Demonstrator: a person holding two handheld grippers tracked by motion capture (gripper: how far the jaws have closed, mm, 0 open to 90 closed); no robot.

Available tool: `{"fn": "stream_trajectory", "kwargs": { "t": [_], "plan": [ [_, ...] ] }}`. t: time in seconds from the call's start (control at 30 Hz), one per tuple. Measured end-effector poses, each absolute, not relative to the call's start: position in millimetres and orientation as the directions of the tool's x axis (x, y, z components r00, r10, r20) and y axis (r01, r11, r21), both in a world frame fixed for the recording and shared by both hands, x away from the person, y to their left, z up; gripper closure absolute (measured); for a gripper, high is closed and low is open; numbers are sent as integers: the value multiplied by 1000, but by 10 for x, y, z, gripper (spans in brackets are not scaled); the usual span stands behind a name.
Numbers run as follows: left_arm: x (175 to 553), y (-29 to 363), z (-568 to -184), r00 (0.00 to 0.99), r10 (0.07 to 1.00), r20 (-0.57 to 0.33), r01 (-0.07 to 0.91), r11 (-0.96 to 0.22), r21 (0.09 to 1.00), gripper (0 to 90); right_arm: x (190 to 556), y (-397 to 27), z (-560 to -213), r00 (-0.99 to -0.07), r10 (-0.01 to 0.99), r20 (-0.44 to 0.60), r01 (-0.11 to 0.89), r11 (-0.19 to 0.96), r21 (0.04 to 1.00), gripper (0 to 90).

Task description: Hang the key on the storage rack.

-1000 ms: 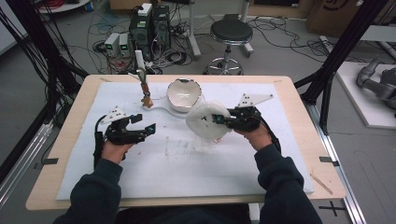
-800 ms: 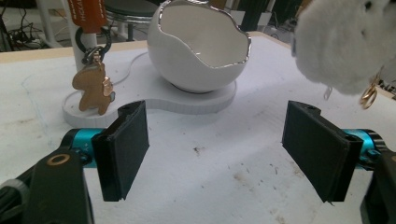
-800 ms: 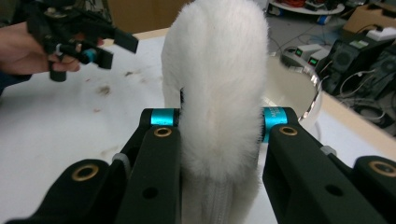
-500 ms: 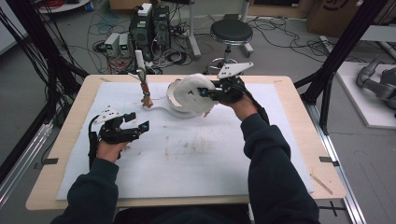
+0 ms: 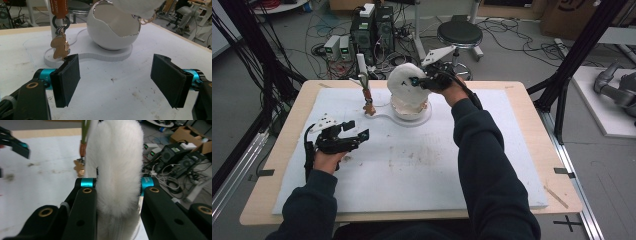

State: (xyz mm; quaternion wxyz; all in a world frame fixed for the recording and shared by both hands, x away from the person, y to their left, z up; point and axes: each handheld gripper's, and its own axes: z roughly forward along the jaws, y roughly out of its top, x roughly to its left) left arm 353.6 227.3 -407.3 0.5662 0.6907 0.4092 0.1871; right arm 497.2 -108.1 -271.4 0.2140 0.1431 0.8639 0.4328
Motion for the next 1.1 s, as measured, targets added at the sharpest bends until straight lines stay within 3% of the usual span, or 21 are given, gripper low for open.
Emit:
{"fn": "stream_trajectory", "kwargs": {
  "t": [0.53, 0.9, 1.1],
  "plan": [
    [3511, 2302, -4080, 605, 764, -223, 358, -11, 934, 248, 5199, -866, -2767, -853, 395, -341, -8, 643, 766, 758],
    [3517, 2296, -4095, 600, 766, -230, 364, -6, 931, 249, 5155, -992, -3094, -827, 324, -460, -67, 754, 653, 757],
    [3513, 2290, -4096, 599, 766, -231, 365, -5, 931, 249, 5115, -785, -3235, -817, 252, -518, -111, 814, 571, 757]
  ]
}}
